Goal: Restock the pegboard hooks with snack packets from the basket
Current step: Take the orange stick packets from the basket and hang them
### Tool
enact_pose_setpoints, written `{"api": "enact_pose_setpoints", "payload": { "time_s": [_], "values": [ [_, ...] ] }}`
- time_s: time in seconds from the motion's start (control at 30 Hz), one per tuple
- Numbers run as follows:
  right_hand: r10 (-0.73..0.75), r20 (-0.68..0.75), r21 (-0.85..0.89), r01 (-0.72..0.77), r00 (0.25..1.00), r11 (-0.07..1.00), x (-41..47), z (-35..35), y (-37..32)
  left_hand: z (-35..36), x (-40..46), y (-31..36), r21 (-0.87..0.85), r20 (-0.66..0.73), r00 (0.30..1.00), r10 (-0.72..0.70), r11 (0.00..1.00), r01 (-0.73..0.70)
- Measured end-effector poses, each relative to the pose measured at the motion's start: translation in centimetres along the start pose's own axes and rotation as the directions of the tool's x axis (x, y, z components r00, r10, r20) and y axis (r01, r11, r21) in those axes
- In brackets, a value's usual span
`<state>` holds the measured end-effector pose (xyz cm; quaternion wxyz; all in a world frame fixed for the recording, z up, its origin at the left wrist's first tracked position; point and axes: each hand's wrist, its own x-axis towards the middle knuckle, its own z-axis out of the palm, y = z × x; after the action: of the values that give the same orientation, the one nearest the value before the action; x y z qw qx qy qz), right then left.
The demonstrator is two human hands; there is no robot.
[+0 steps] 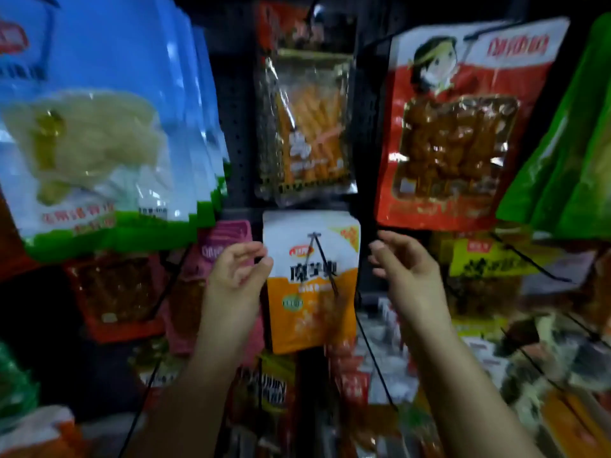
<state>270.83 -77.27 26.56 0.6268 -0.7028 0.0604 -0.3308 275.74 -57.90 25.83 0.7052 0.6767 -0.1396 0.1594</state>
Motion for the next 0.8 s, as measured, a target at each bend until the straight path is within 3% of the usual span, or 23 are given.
{"api": "enact_pose_setpoints", "payload": {
  "time_s": [0.1, 0.2, 0.33, 0.6, 0.8],
  "values": [
    [0.027, 0.018, -0.027, -0.027, 0.999, 0.999, -6.7, -2.2, 0.5, -1.6, -5.8, -1.1, -0.014, 0.113, 0.993, -0.028, 0.999, 0.030],
    [0.145, -0.003, -0.060, -0.145, 0.989, 0.988, -13.7, -4.3, 2.7, -1.7, -11.3, -3.0, 0.046, 0.270, 0.958, -0.098, 0.995, 0.089],
    [0.365, -0.148, -0.077, -0.378, 0.919, 0.923, -23.2, -8.0, 6.8, -0.7, -18.9, -6.7, 0.153, 0.485, 0.833, -0.267, 0.963, 0.220],
    [0.667, -0.406, -0.012, -0.734, 0.624, 0.679, -38.5, -18.4, 14.1, 4.0, -33.3, -15.6, 0.331, 0.703, 0.505, -0.501, 0.859, 0.391],
    [0.791, -0.454, -0.037, -0.895, 0.411, 0.444, -42.7, -27.2, 25.0, 11.8, -41.4, -25.9, 0.524, 0.636, 0.346, -0.690, 0.715, 0.463]
  ]
}}
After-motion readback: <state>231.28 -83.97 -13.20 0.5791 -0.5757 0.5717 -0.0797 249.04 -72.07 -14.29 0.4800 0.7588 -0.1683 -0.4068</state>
